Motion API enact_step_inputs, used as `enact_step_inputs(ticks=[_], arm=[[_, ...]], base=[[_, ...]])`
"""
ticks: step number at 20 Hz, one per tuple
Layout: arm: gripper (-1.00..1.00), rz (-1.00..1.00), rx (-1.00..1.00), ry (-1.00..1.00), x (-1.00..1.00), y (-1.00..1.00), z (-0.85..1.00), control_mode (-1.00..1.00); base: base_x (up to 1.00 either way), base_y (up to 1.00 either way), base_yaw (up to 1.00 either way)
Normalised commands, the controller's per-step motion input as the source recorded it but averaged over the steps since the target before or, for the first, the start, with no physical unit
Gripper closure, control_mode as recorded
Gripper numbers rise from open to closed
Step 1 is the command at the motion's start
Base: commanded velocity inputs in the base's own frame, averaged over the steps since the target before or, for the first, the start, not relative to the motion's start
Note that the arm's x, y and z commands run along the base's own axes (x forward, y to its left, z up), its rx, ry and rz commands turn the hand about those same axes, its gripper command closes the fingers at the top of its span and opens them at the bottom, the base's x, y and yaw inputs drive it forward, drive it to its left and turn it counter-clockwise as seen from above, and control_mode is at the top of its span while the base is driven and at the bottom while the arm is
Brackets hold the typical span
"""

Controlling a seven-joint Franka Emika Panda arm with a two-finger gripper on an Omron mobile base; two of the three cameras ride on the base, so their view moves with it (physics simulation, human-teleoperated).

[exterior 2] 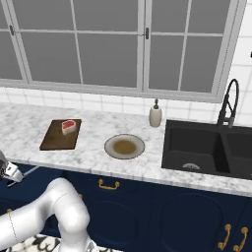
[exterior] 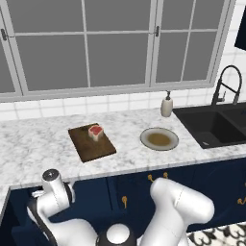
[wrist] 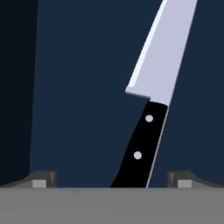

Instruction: Pick up the knife from the drawer and place it on the cutting board. Then place the meat from the plate to the cutting board.

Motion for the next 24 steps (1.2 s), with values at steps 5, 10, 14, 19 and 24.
enact_step_inputs(ticks=[5, 10, 14, 19, 24], arm=[[-1.00, 0.00, -0.01, 0.12, 0.33, 0.00, -0.42, -1.00], [-1.00, 0.00, -0.08, 0.08, 0.07, 0.09, -0.74, -1.00], [1.00, 0.00, -0.12, 0.20, -0.54, 0.01, -1.00, -1.00], [1.00, 0.00, 0.00, 0.48, -0.34, 0.00, -0.71, -1.00], [1.00, 0.00, 0.00, 0.41, -0.75, 0.00, -0.83, -1.00]], base=[[0.00, 0.00, 0.00], [0.00, 0.00, 0.00], [0.00, 0.00, 0.00], [0.00, 0.00, 0.00], [0.00, 0.00, 0.00]])
